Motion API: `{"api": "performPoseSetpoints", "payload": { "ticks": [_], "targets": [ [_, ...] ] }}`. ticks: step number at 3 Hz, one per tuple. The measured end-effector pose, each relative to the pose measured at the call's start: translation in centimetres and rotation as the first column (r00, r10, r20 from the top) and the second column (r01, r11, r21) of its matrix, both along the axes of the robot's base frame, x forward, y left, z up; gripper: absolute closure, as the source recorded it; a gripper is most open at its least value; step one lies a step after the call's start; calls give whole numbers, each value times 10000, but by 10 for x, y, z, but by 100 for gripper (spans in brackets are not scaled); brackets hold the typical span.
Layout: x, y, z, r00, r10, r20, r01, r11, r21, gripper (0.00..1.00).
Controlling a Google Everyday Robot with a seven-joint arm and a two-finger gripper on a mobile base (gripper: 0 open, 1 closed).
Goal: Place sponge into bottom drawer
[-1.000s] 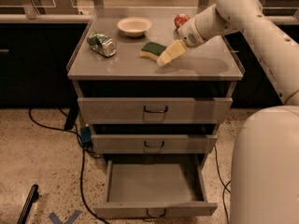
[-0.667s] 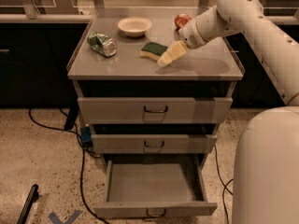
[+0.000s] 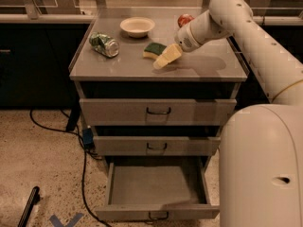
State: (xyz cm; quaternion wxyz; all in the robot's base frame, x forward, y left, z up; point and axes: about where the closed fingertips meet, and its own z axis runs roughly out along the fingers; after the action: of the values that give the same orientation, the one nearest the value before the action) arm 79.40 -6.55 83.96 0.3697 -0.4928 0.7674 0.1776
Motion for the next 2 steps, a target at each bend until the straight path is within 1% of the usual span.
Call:
{"api": "performPoseSetpoints", "payload": {
  "ticks": [1, 2],
  "targets": [
    [9, 23, -22, 9972, 418, -627, -433, 9988, -234, 0],
    [9, 23, -22, 9971, 426, -633, -442, 9987, -240, 0]
  ]
}}
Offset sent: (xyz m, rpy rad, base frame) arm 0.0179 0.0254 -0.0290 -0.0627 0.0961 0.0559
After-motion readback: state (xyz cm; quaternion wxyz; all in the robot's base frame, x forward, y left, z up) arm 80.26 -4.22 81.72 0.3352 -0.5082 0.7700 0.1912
